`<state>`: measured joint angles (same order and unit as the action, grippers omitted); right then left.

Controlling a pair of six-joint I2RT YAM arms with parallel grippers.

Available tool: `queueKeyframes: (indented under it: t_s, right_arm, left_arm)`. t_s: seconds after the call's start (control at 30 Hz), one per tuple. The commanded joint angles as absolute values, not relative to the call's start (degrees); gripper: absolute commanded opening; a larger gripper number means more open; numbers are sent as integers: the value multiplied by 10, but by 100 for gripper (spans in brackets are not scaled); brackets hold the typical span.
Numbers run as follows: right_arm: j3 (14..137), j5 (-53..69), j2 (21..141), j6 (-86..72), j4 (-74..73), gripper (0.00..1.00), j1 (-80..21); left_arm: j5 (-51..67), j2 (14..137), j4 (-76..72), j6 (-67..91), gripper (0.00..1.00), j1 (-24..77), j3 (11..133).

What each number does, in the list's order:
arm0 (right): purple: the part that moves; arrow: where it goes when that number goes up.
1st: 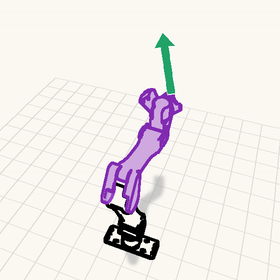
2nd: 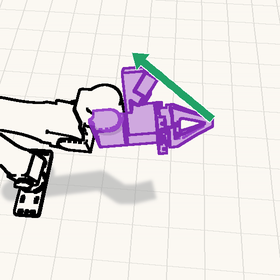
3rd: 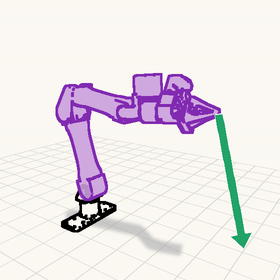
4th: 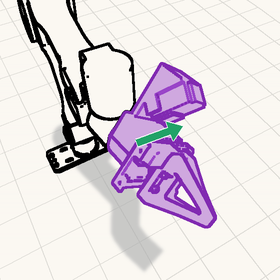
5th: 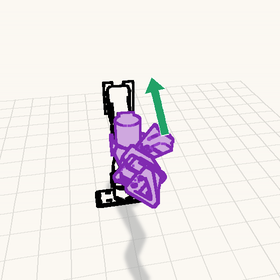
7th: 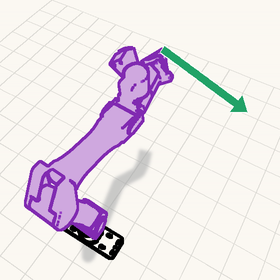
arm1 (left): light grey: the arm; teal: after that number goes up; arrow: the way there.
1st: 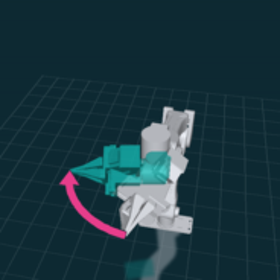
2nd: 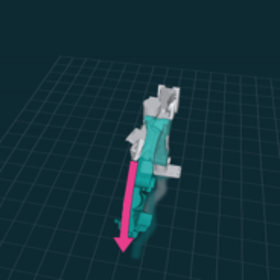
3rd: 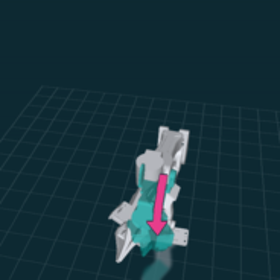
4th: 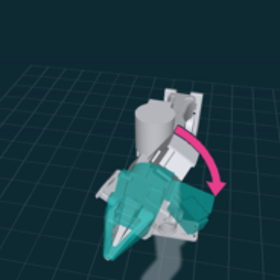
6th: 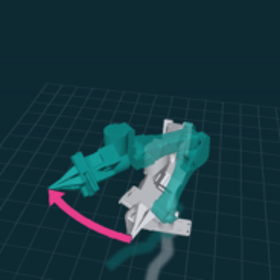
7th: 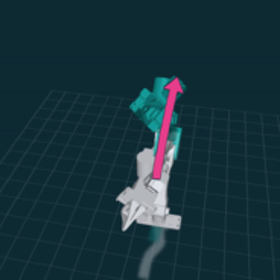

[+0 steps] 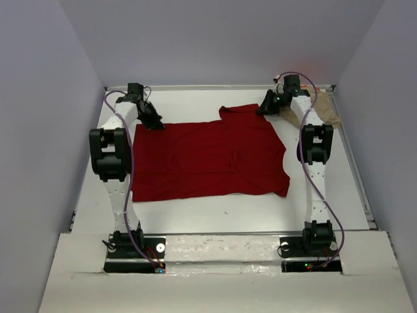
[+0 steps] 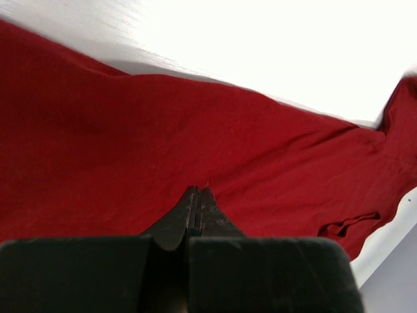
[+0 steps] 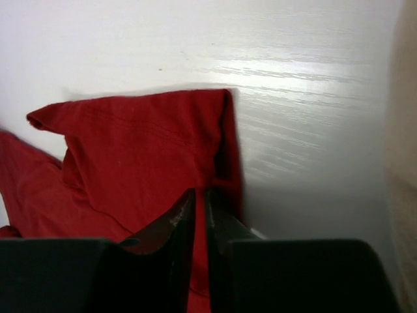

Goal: Fold and stack the t-shirts
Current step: Fold the tshirt

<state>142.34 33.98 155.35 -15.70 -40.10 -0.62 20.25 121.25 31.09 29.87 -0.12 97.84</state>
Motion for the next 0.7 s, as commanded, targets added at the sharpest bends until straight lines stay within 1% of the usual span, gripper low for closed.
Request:
queueKeyframes:
  t_s: [0.0,0.03,0.07,0.1,0.17,0.23,0.3,0.37,0.43,0.47,0.5,0.53,0.57,0.6,0.63,0.67]
  right_arm:
    - [1412,294,1509,-123,-385,29,-17]
    - [1429,302,1505,-118,-378,43,-17]
    - [1446,305,1507,-118,-379,46,-17]
    - [1461,308,1511,-116,-381,52,-17]
    - [1483,310,1508,-111,-380,56,-23]
    - [1470,301,1474,-96,-359,59,-35]
    - [1451,280,1442,-77,-352,61,-48]
    - [1410,250,1388,-52,-351,62,-71]
    - [1333,217,1340,-68,-350,60,-88]
    - [1303,184,1289,-75,-359,59,-97]
    - [1269,167,1261,-77,-364,52,-120]
    - [1186,143,1231,-77,-366,48,-135]
    - [1143,76,1199,-79,-366,41,-151]
    - [1101,53,1141,-81,-364,33,-167]
    - [1030,26,1119,-103,-370,11,-190]
    - [995,27,1100,-115,-372,0,-198]
  left_arm:
    - [198,1202,309,287,0,-4,985]
    - [177,1199,315,279,0,3,993]
    - [166,1197,317,275,0,16,1014]
    - [156,1194,325,272,0,20,1026]
    - [149,1183,324,258,0,24,1048]
    - [130,1168,316,249,0,32,1053]
    - [118,1138,304,241,0,41,1049]
    - [89,1104,302,231,0,61,1042]
    - [61,1077,307,230,0,76,1026]
    - [55,1061,307,230,0,82,1014]
    - [48,1027,312,230,0,87,982]
    - [38,1009,320,233,0,92,967]
    - [14,992,323,237,0,104,945]
    - [11,955,323,240,0,108,893]
    - [6,939,323,243,0,112,870]
    - [-14,926,328,250,0,115,846]
